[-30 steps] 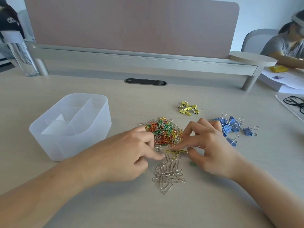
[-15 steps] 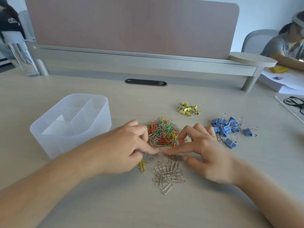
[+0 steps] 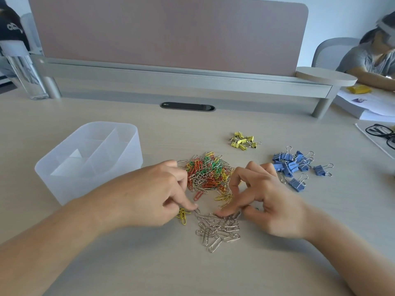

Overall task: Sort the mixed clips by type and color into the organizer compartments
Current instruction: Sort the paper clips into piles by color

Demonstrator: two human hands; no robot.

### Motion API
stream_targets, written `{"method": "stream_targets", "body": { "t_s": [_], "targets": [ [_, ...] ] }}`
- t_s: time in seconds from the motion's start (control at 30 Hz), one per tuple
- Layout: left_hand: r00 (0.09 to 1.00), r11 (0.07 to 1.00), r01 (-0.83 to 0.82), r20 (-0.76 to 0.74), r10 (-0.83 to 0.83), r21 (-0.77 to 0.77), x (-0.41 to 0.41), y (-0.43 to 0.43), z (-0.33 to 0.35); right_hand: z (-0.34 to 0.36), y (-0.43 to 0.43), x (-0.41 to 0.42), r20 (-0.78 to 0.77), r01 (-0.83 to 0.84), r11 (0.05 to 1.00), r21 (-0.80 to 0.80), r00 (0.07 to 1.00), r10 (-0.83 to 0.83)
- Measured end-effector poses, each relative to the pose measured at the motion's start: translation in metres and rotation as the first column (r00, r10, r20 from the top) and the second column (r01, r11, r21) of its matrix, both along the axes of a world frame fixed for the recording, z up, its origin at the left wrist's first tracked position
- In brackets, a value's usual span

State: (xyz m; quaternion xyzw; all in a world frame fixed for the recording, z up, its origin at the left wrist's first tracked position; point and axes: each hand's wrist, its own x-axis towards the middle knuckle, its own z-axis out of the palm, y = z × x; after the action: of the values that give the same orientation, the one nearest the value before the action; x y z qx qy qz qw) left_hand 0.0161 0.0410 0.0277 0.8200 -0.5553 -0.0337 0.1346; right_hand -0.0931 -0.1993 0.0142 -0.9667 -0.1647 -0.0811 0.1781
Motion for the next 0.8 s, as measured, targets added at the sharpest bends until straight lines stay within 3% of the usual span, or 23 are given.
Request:
{"method": "stream_targets", "body": {
  "t_s": [0.3, 0.57, 0.8],
  "targets": [
    [0.995, 0.997, 0.072, -0.061, -0.073, -0.024, -0.011, -0.008, -0.007, 0.0, -0.018, 0.001, 0.13, 0.111, 0.987, 0.114, 0.983, -0.126],
    [0.998, 0.999, 0.052, 0.02, -0.051, -0.005, -0.009, -0.009, -0.01, -0.002, -0.012, 0.002, 0.011, 0.05, 0.999, 0.017, 0.999, -0.051],
    [0.991, 1.0, 0.023, 0.13, -0.022, -0.006, -0.011, -0.014, -0.015, -0.001, -0.009, -0.001, -0.03, -0.046, 0.998, 0.042, 0.998, 0.048]
  ]
}}
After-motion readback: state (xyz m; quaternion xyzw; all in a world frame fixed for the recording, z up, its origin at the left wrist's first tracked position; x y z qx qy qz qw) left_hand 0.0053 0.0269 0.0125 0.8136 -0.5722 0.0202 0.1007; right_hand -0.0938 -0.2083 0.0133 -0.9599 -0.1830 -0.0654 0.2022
